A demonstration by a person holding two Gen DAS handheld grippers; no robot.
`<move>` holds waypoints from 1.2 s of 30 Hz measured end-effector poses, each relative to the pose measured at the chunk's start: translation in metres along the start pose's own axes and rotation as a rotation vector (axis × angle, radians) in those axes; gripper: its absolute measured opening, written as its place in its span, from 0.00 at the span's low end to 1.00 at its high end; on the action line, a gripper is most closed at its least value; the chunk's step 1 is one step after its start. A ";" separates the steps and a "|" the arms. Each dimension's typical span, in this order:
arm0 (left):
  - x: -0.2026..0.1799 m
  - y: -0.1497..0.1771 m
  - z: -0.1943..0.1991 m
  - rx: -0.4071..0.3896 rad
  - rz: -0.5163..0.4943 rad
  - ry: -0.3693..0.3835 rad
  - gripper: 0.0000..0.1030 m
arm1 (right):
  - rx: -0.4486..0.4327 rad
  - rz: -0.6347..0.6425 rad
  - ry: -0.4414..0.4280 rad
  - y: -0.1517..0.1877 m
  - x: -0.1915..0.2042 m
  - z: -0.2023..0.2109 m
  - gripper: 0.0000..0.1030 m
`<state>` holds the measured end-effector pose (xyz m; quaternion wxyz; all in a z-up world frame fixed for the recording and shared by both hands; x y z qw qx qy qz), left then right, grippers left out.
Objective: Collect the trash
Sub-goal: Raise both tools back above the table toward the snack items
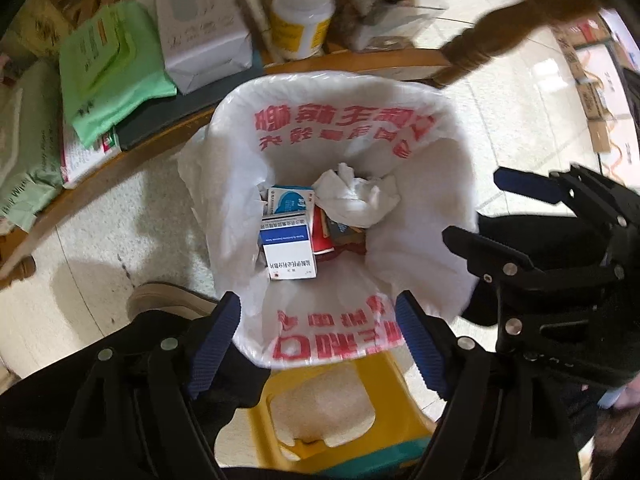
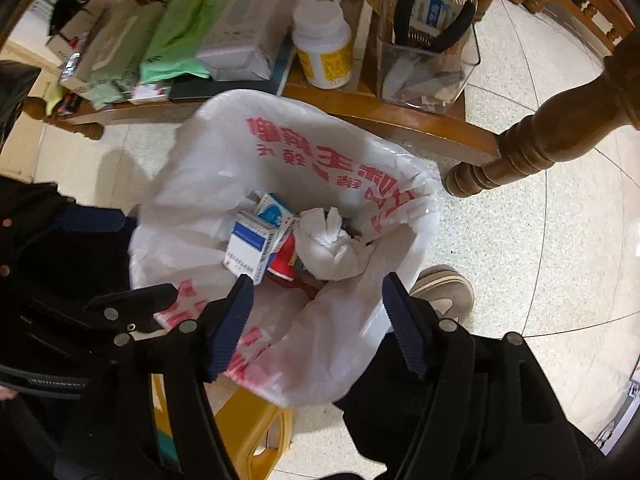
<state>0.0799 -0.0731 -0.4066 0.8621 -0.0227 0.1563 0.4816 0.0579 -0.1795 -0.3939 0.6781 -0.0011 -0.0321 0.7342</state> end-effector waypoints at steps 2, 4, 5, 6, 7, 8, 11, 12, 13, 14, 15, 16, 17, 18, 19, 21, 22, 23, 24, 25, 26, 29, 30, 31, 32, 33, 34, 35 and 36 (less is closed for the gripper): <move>-0.008 0.008 0.016 -0.017 -0.044 -0.003 0.78 | -0.011 0.024 -0.029 0.006 0.006 0.015 0.70; -0.016 0.023 0.038 -0.042 -0.096 -0.005 0.82 | -0.027 0.051 -0.090 0.016 0.015 0.042 0.73; -0.020 0.030 0.049 -0.053 -0.125 -0.009 0.83 | -0.036 0.067 -0.111 0.020 0.017 0.053 0.74; -0.023 0.040 0.066 -0.070 -0.168 -0.029 0.83 | -0.054 0.093 -0.141 0.025 0.022 0.073 0.76; -0.025 0.047 0.081 -0.084 -0.201 -0.062 0.83 | -0.082 0.116 -0.165 0.028 0.025 0.093 0.77; -0.026 0.053 0.098 -0.103 -0.229 -0.098 0.83 | -0.100 0.130 -0.174 0.029 0.027 0.108 0.79; -0.033 0.063 0.146 -0.157 -0.300 -0.141 0.83 | -0.192 0.195 -0.204 0.028 0.032 0.174 0.83; -0.037 0.064 0.170 -0.185 -0.336 -0.154 0.83 | -0.229 0.212 -0.198 0.023 0.031 0.196 0.86; -0.041 0.062 0.190 -0.205 -0.364 -0.157 0.84 | -0.261 0.225 -0.190 0.017 0.030 0.217 0.89; -0.044 0.061 0.209 -0.225 -0.391 -0.159 0.85 | -0.284 0.233 -0.184 0.010 0.028 0.232 0.89; -0.050 0.058 0.234 -0.252 -0.427 -0.159 0.87 | -0.316 0.243 -0.173 0.002 0.026 0.253 0.89; -0.053 0.054 0.253 -0.272 -0.454 -0.156 0.88 | -0.348 0.252 -0.154 -0.008 0.022 0.273 0.89; -0.056 0.051 0.271 -0.292 -0.480 -0.154 0.90 | -0.375 0.258 -0.133 -0.016 0.018 0.290 0.89; -0.059 0.046 0.294 -0.320 -0.508 -0.164 0.90 | -0.413 0.271 -0.101 -0.027 0.014 0.314 0.89; -0.060 0.041 0.311 -0.341 -0.523 -0.176 0.90 | -0.433 0.283 -0.084 -0.033 0.012 0.328 0.89; -0.066 0.033 0.347 -0.381 -0.569 -0.191 0.90 | -0.486 0.313 -0.026 -0.050 0.005 0.362 0.90; -0.068 0.029 0.359 -0.396 -0.590 -0.198 0.91 | -0.501 0.325 -0.011 -0.058 0.001 0.375 0.90; -0.071 0.024 0.371 -0.411 -0.606 -0.212 0.92 | -0.512 0.332 -0.004 -0.065 -0.001 0.387 0.90; -0.072 0.019 0.385 -0.418 -0.624 -0.222 0.92 | -0.526 0.335 0.004 -0.074 -0.004 0.400 0.90; -0.074 0.015 0.394 -0.417 -0.642 -0.220 0.92 | -0.536 0.335 0.007 -0.081 -0.006 0.409 0.91; -0.077 0.012 0.401 -0.413 -0.662 -0.212 0.92 | -0.544 0.341 0.002 -0.091 -0.009 0.423 0.91; -0.088 0.001 0.418 -0.386 -0.753 -0.218 0.92 | -0.569 0.350 0.010 -0.112 -0.017 0.449 0.94; -0.091 0.000 0.420 -0.379 -0.778 -0.222 0.92 | -0.573 0.351 0.016 -0.117 -0.024 0.453 0.94; -0.095 -0.002 0.423 -0.368 -0.816 -0.230 0.92 | -0.577 0.352 0.022 -0.121 -0.025 0.459 0.94; -0.098 -0.003 0.425 -0.361 -0.841 -0.235 0.92 | -0.579 0.356 0.027 -0.128 -0.029 0.464 0.94; -0.102 -0.006 0.427 -0.349 -0.872 -0.243 0.92 | -0.578 0.363 0.034 -0.135 -0.031 0.468 0.94; -0.106 -0.010 0.428 -0.339 -0.896 -0.255 0.92 | -0.579 0.372 0.043 -0.141 -0.032 0.471 0.94; -0.108 -0.014 0.429 -0.331 -0.920 -0.267 0.92 | -0.581 0.377 0.050 -0.144 -0.033 0.473 0.94; -0.109 -0.016 0.430 -0.324 -0.937 -0.272 0.92 | -0.576 0.387 0.055 -0.151 -0.034 0.473 0.94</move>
Point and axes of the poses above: each gripper's, at about its wrist camera, not at the fingertips, and z roughly against the way its jaws point, x to its left, y to its underside, the point moved 5 cm from there along -z, roughly the way its jaws point, and after that the axes turned 5 degrees about y, right-handed, at the moved point
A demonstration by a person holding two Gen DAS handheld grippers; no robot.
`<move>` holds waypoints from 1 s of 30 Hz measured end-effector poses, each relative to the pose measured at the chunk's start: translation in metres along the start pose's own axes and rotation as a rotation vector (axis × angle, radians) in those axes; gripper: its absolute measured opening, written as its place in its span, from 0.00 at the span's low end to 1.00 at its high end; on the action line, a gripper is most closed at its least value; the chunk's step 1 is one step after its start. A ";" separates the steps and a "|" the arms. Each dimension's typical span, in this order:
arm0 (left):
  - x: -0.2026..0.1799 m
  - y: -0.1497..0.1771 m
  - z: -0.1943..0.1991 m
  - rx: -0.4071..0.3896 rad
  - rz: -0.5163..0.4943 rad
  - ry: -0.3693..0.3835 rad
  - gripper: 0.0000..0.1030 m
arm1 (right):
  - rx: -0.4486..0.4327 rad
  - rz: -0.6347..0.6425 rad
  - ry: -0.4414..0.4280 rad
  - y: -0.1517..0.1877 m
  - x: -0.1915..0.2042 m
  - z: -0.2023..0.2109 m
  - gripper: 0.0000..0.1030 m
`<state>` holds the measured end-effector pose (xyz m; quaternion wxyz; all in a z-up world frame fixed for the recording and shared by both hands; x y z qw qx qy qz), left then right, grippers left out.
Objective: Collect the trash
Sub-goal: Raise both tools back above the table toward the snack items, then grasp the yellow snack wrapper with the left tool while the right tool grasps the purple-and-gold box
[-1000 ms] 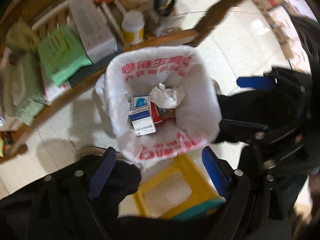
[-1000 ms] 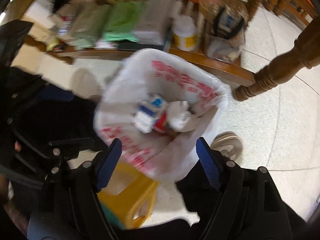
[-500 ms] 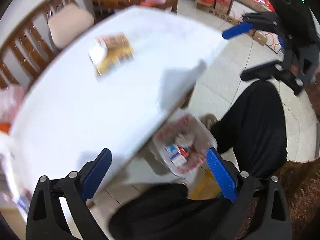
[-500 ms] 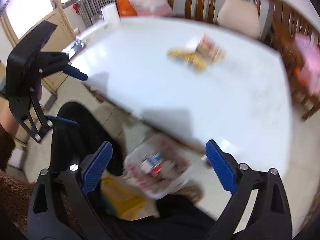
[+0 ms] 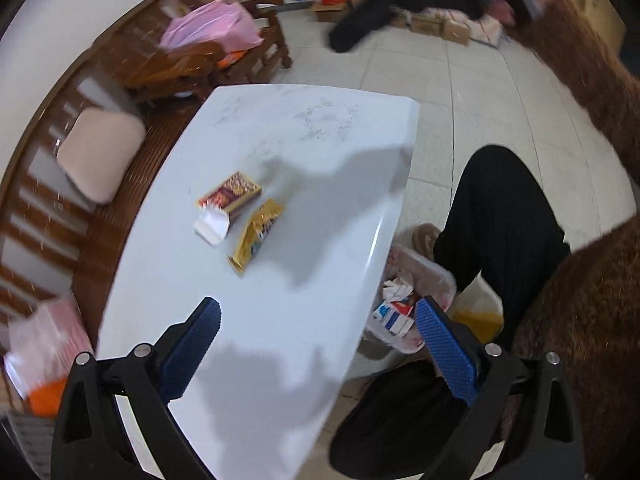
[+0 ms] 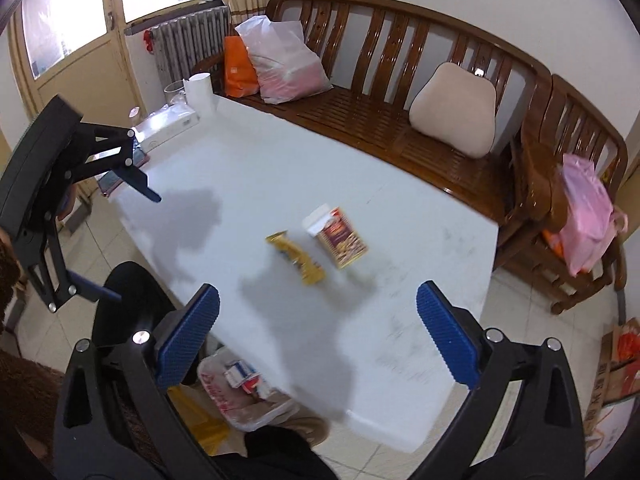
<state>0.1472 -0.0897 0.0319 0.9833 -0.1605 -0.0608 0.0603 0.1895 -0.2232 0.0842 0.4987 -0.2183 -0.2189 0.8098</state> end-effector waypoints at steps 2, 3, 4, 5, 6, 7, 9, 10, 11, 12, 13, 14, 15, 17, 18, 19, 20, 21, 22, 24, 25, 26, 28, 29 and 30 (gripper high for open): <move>0.003 -0.007 -0.005 0.012 -0.028 0.008 0.92 | 0.010 0.016 -0.002 -0.007 -0.004 -0.006 0.94; 0.005 -0.011 -0.008 0.015 -0.037 0.014 0.92 | 0.016 0.024 -0.003 -0.011 -0.007 -0.010 0.94; 0.008 -0.016 -0.013 0.016 -0.042 0.024 0.92 | 0.026 0.030 -0.006 -0.013 -0.009 -0.015 0.94; 0.010 -0.019 -0.017 0.017 -0.044 0.035 0.92 | 0.036 0.036 -0.009 -0.015 -0.010 -0.021 0.94; 0.014 -0.022 -0.019 0.018 -0.045 0.044 0.92 | 0.047 0.045 -0.009 -0.017 -0.012 -0.029 0.94; 0.017 -0.025 -0.024 0.021 -0.042 0.056 0.92 | 0.056 0.050 -0.010 -0.021 -0.013 -0.034 0.94; 0.023 -0.029 -0.037 0.032 -0.034 0.073 0.92 | 0.072 0.057 -0.024 -0.024 -0.015 -0.046 0.94; 0.027 -0.030 -0.043 0.040 -0.029 0.076 0.92 | 0.080 0.060 -0.028 -0.025 -0.015 -0.051 0.94; 0.029 -0.032 -0.050 0.048 -0.025 0.080 0.92 | 0.092 0.066 -0.032 -0.025 -0.016 -0.060 0.94; 0.033 -0.033 -0.059 0.057 -0.022 0.086 0.92 | 0.101 0.073 -0.036 -0.025 -0.016 -0.067 0.94; 0.036 -0.034 -0.065 0.062 -0.018 0.093 0.92 | 0.108 0.079 -0.041 -0.024 -0.016 -0.072 0.94; 0.040 -0.035 -0.074 0.066 -0.012 0.105 0.92 | 0.115 0.084 -0.044 -0.025 -0.016 -0.079 0.94; 0.044 -0.035 -0.079 0.069 -0.007 0.111 0.92 | 0.128 0.091 -0.047 -0.026 -0.016 -0.088 0.94; 0.051 -0.035 -0.093 0.077 0.003 0.122 0.92 | 0.146 0.104 -0.056 -0.027 -0.015 -0.102 0.94; 0.054 -0.035 -0.099 0.080 0.004 0.131 0.92 | 0.150 0.109 -0.064 -0.028 -0.014 -0.107 0.94; 0.056 -0.036 -0.103 0.082 0.007 0.138 0.92 | 0.152 0.114 -0.073 -0.029 -0.012 -0.113 0.94; 0.060 -0.037 -0.108 0.084 0.014 0.145 0.92 | 0.155 0.120 -0.078 -0.030 -0.011 -0.119 0.94; 0.064 -0.037 -0.115 0.088 0.027 0.151 0.92 | 0.162 0.129 -0.081 -0.030 -0.010 -0.128 0.94; 0.068 -0.039 -0.122 0.092 0.035 0.158 0.92 | 0.172 0.134 -0.083 -0.031 -0.009 -0.137 0.94; 0.074 -0.039 -0.132 0.093 0.051 0.183 0.92 | 0.197 0.140 -0.097 -0.031 -0.008 -0.155 0.94; 0.078 -0.038 -0.137 0.093 0.057 0.187 0.92 | 0.205 0.139 -0.099 -0.030 -0.009 -0.161 0.94; 0.081 -0.038 -0.142 0.093 0.060 0.186 0.92 | 0.215 0.139 -0.101 -0.029 -0.009 -0.169 0.94; 0.086 -0.035 -0.149 0.090 0.064 0.186 0.92 | 0.234 0.135 -0.113 -0.028 -0.011 -0.184 0.94; 0.088 -0.034 -0.153 0.089 0.068 0.192 0.92 | 0.239 0.132 -0.118 -0.028 -0.012 -0.190 0.94; 0.091 -0.033 -0.159 0.090 0.080 0.203 0.92 | 0.245 0.125 -0.125 -0.027 -0.013 -0.198 0.94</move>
Point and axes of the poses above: each gripper's, at about its wrist camera, not at the fingertips, and z roughly against the way its jaws point, x to its left, y to its underside, the point moved 5 cm from there along -z, roughly the way its jaws point, and after that the axes turned 5 degrees about y, right-handed, at the moved point
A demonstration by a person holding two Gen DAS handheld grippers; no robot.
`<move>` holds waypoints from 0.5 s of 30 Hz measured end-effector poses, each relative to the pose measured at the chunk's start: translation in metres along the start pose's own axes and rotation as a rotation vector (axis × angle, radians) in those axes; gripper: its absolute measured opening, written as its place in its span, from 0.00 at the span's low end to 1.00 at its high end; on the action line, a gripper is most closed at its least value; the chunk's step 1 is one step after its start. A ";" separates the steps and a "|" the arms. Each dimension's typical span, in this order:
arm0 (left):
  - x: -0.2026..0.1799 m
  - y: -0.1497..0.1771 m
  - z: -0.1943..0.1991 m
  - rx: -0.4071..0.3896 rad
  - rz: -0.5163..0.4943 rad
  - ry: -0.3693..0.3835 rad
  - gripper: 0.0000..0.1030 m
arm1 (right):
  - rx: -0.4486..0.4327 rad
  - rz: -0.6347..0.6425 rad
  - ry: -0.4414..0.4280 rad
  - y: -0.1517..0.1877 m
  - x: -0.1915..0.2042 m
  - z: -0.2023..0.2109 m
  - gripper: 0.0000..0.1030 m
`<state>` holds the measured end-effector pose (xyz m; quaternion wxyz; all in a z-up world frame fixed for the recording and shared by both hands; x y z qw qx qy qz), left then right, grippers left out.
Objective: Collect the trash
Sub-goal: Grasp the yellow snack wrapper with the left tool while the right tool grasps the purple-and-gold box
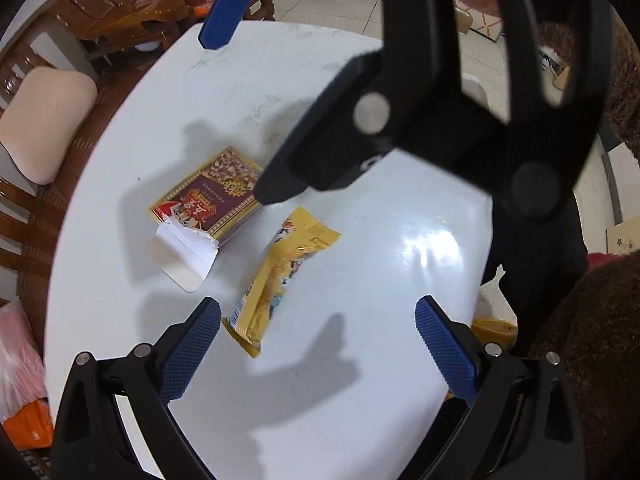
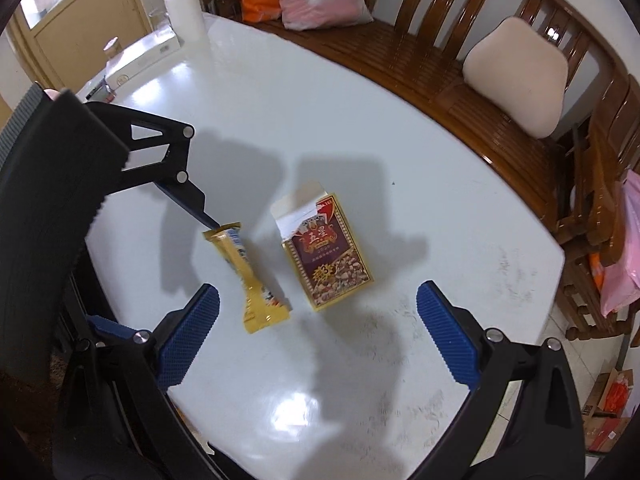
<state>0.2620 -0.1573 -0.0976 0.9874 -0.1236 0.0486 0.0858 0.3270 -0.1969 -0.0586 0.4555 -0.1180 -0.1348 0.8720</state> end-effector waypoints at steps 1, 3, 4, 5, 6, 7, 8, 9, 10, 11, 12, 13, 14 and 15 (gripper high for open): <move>0.003 0.000 -0.004 0.001 0.010 0.008 0.92 | 0.008 -0.006 -0.006 0.000 -0.002 -0.007 0.94; 0.008 0.001 -0.011 0.004 0.023 0.015 0.92 | 0.022 -0.015 -0.013 -0.001 -0.005 -0.021 0.94; 0.011 0.002 -0.014 0.005 0.026 0.018 0.92 | 0.031 -0.019 -0.014 -0.001 -0.007 -0.027 0.94; 0.013 0.003 -0.017 0.004 0.031 0.020 0.92 | 0.039 -0.020 -0.019 -0.001 -0.007 -0.033 0.94; 0.015 0.005 -0.019 0.006 0.036 0.024 0.92 | 0.043 -0.019 -0.019 -0.001 -0.007 -0.040 0.94; 0.017 0.005 -0.021 0.007 0.040 0.029 0.92 | 0.044 -0.016 -0.020 -0.002 -0.007 -0.046 0.94; 0.019 0.006 -0.024 0.009 0.043 0.034 0.92 | 0.046 -0.016 -0.020 -0.002 -0.007 -0.051 0.94; 0.020 0.007 -0.027 0.012 0.045 0.036 0.92 | 0.053 -0.013 -0.024 -0.002 -0.007 -0.058 0.94; 0.021 0.007 -0.030 0.015 0.046 0.037 0.92 | 0.058 -0.011 -0.019 -0.003 -0.008 -0.062 0.94; 0.022 0.008 -0.032 0.018 0.047 0.037 0.92 | 0.060 -0.009 -0.013 -0.003 -0.008 -0.067 0.94; 0.023 0.009 -0.035 0.021 0.049 0.037 0.92 | 0.062 -0.007 -0.011 -0.003 -0.008 -0.070 0.94; 0.026 0.008 -0.036 0.024 0.052 0.041 0.92 | 0.060 -0.006 -0.009 -0.004 -0.008 -0.073 0.94; 0.026 0.009 -0.038 0.025 0.054 0.047 0.92 | 0.060 -0.006 -0.010 -0.004 -0.008 -0.077 0.94; 0.027 0.009 -0.040 0.025 0.058 0.054 0.92 | 0.064 -0.007 -0.013 -0.004 -0.007 -0.080 0.94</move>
Point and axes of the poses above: each gripper's, at about its wrist camera, not at the fingertips, and z roughly against the way its jaws point, x to its left, y to its underside, the point moved 5 cm from there along -z, roughly the way its jaws point, and after that the axes turned 5 degrees about y, right-handed, at the moved point
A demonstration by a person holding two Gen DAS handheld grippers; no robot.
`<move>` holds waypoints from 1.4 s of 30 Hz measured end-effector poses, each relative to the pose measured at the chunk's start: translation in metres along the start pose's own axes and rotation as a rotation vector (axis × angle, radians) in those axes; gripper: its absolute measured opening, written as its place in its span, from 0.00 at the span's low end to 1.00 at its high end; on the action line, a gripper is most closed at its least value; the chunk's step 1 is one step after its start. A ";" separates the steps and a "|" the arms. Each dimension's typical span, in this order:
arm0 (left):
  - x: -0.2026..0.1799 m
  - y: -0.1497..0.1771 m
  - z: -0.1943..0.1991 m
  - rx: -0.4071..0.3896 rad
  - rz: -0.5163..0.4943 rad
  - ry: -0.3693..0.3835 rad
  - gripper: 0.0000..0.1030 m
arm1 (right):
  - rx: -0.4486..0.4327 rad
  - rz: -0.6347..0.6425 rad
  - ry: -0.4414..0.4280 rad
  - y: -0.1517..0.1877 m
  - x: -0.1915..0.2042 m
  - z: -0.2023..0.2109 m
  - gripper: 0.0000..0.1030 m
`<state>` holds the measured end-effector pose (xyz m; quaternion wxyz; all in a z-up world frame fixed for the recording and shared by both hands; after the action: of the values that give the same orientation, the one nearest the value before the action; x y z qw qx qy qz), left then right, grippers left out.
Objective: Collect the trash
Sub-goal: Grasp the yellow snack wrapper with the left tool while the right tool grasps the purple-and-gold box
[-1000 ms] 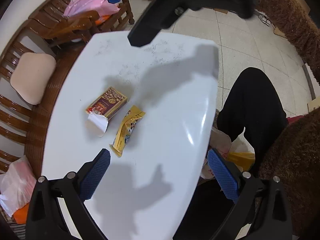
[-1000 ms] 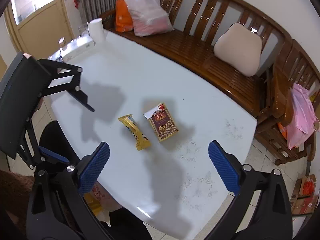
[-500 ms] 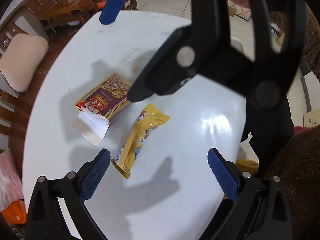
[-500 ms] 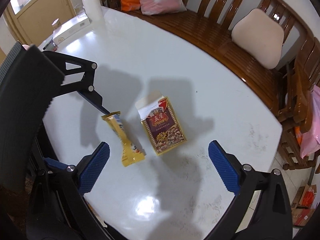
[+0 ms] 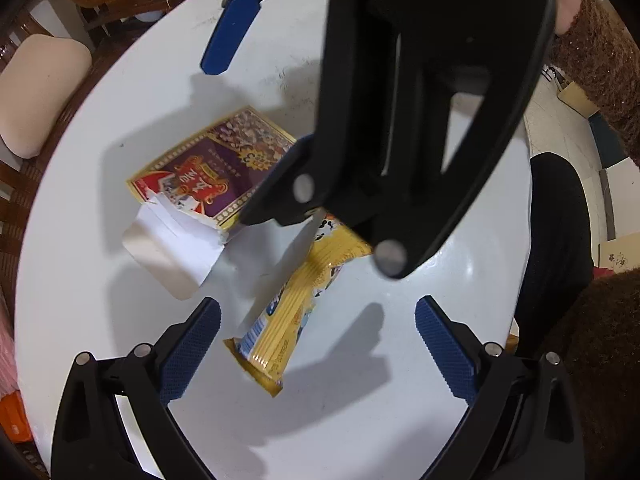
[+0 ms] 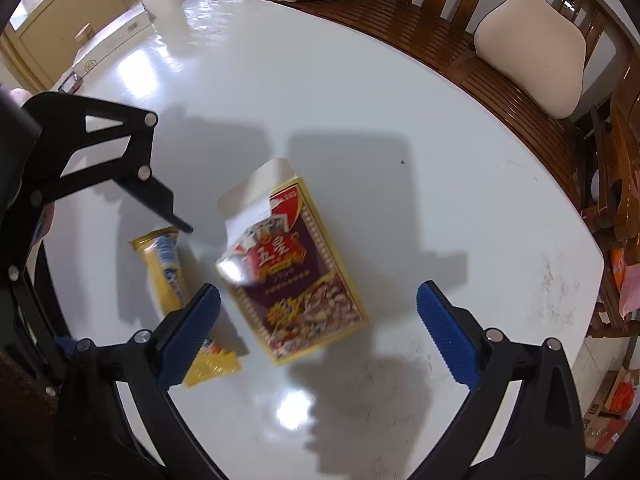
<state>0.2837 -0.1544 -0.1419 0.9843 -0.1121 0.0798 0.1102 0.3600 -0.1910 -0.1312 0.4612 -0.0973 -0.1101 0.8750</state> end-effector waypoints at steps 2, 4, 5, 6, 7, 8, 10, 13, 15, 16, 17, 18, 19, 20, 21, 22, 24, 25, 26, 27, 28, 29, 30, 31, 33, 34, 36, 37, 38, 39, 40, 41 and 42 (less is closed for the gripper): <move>0.002 0.001 -0.004 0.001 0.005 0.004 0.92 | -0.001 -0.001 0.000 0.001 0.000 -0.006 0.94; 0.004 0.002 -0.007 0.004 0.010 -0.001 0.92 | -0.002 -0.001 -0.005 0.001 0.000 -0.011 0.88; 0.006 0.003 -0.009 0.004 0.019 0.002 0.92 | 0.004 -0.001 -0.007 0.001 0.001 -0.013 0.87; 0.009 0.004 -0.010 0.004 0.027 0.009 0.92 | 0.011 0.000 -0.002 0.001 0.001 -0.017 0.86; 0.010 0.005 -0.011 0.000 0.038 0.017 0.92 | 0.012 -0.001 0.002 0.002 0.002 -0.020 0.85; 0.011 0.005 -0.012 -0.002 0.045 0.021 0.92 | 0.013 -0.002 -0.002 0.002 0.002 -0.021 0.77; 0.012 0.006 -0.011 -0.019 0.049 0.023 0.91 | 0.007 -0.004 0.008 0.002 0.003 -0.021 0.67; 0.011 0.009 -0.012 -0.024 0.039 0.012 0.91 | 0.000 -0.008 0.010 0.004 0.005 -0.021 0.67; 0.011 0.010 -0.012 -0.026 0.035 0.003 0.91 | -0.008 -0.020 0.016 0.007 0.005 -0.021 0.65; 0.011 0.010 -0.012 -0.031 0.042 0.000 0.91 | -0.010 -0.028 0.018 0.007 0.005 -0.021 0.64; 0.010 0.010 -0.012 -0.036 0.052 -0.002 0.90 | -0.012 -0.038 0.019 0.008 0.004 -0.021 0.64; 0.007 0.008 -0.013 -0.042 0.062 -0.009 0.87 | -0.012 -0.057 0.019 0.009 0.003 -0.021 0.64; 0.006 0.007 -0.011 -0.045 0.069 -0.019 0.85 | -0.009 -0.075 0.020 0.010 0.002 -0.020 0.64; 0.005 0.014 -0.009 -0.048 0.076 -0.031 0.80 | -0.005 -0.087 0.022 0.011 0.001 -0.019 0.63; 0.006 0.016 -0.007 -0.051 0.088 -0.055 0.73 | 0.003 -0.107 0.025 0.013 0.000 -0.019 0.63; 0.006 0.021 -0.006 -0.053 0.096 -0.074 0.69 | 0.005 -0.118 0.034 0.014 0.001 -0.017 0.63; 0.008 0.026 -0.004 -0.055 0.126 -0.095 0.59 | 0.004 -0.126 0.062 0.016 0.003 -0.013 0.62; 0.007 0.028 -0.003 -0.058 0.140 -0.097 0.57 | 0.005 -0.129 0.076 0.018 0.003 -0.012 0.62; 0.006 0.029 -0.002 -0.060 0.149 -0.104 0.52 | 0.007 -0.136 0.095 0.020 0.004 -0.009 0.62; 0.005 0.031 -0.001 -0.059 0.171 -0.108 0.49 | 0.009 -0.140 0.103 0.021 0.003 -0.007 0.62; 0.006 0.035 -0.001 -0.061 0.190 -0.113 0.46 | 0.010 -0.146 0.117 0.023 0.003 -0.005 0.61; 0.005 0.036 -0.001 -0.066 0.206 -0.118 0.40 | 0.010 -0.153 0.130 0.025 0.002 -0.003 0.61; 0.004 0.040 0.000 -0.072 0.234 -0.125 0.33 | 0.016 -0.162 0.140 0.026 -0.001 -0.002 0.61; 0.002 0.042 0.000 -0.076 0.253 -0.132 0.30 | 0.016 -0.171 0.149 0.027 -0.002 0.000 0.61; 0.001 0.048 0.002 -0.084 0.303 -0.135 0.25 | 0.020 -0.196 0.154 0.030 -0.004 0.004 0.61; 0.000 0.049 0.003 -0.087 0.322 -0.139 0.25 | 0.018 -0.206 0.165 0.031 -0.005 0.006 0.61; 0.001 0.055 0.003 -0.085 0.373 -0.145 0.22 | 0.016 -0.224 0.189 0.033 -0.007 0.011 0.61; 0.002 0.059 0.004 -0.084 0.391 -0.151 0.21 | 0.011 -0.233 0.192 0.034 -0.007 0.014 0.61; 0.002 0.059 0.004 -0.089 0.423 -0.151 0.21 | 0.008 -0.242 0.193 0.036 -0.006 0.017 0.61; 0.003 0.064 0.006 -0.100 0.446 -0.154 0.21 | 0.003 -0.254 0.194 0.038 -0.006 0.021 0.61; 0.004 0.066 0.007 -0.106 0.467 -0.159 0.21 | -0.003 -0.261 0.191 0.040 -0.005 0.024 0.61; 0.008 0.067 0.006 -0.115 0.503 -0.163 0.20 | -0.008 -0.267 0.189 0.042 -0.004 0.029 0.60; 0.009 0.069 0.006 -0.123 0.535 -0.159 0.20 | -0.011 -0.269 0.192 0.042 -0.002 0.030 0.60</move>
<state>0.2773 -0.0855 -0.1514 0.9149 -0.1374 0.0224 0.3788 0.3193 -0.2189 -0.1139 0.5820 -0.1675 -0.0821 0.7915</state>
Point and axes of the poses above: each gripper's, at about its wrist camera, not at the fingertips, and z roughly against the way its jaws point, x to its left, y to its underside, the point moved 5 cm from there along -z, roughly the way its jaws point, and after that the axes turned 5 degrees about y, right-handed, at the moved point
